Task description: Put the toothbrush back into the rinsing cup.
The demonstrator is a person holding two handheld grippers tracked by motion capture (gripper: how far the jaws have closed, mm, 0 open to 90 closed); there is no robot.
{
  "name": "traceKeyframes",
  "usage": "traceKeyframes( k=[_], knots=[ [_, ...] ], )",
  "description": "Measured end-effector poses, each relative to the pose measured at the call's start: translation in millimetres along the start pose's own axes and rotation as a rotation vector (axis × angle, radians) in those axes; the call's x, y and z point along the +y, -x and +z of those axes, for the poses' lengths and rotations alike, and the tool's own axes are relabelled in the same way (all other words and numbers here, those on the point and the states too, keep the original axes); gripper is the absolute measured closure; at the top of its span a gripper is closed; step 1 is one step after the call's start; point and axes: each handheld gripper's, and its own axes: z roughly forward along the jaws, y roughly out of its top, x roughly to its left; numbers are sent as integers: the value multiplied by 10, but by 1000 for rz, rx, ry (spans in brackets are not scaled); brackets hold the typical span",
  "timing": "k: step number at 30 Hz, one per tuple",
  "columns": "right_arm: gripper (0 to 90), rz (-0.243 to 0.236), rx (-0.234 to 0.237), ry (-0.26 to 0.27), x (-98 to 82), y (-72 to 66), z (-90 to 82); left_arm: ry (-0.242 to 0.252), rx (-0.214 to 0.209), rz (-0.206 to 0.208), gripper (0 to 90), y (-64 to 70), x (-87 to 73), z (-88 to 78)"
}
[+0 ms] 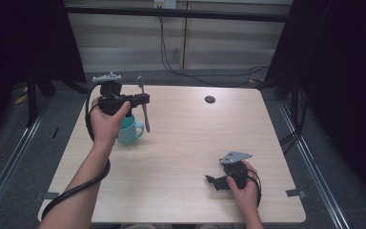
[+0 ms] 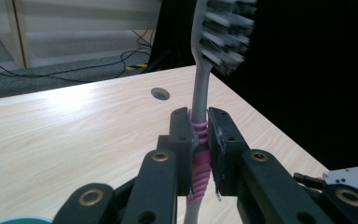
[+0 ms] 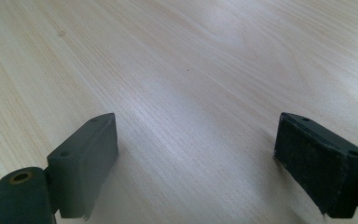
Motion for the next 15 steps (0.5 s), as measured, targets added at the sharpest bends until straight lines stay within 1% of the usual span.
traceKeyframes(
  k=[2,6,12,15],
  knots=[
    [129,-2,0,2,0,2,1,9,2,-7,809,-12,6,-5],
    [129,-1,-1,0,0,1,0,6,13,-5,809,-45,23,-18],
    [129,-1,-1,1,0,1,1,17,25,-9,809,-94,34,-49],
    [129,-1,-1,1,0,0,1,26,23,-19,809,-121,41,-66]
  ],
)
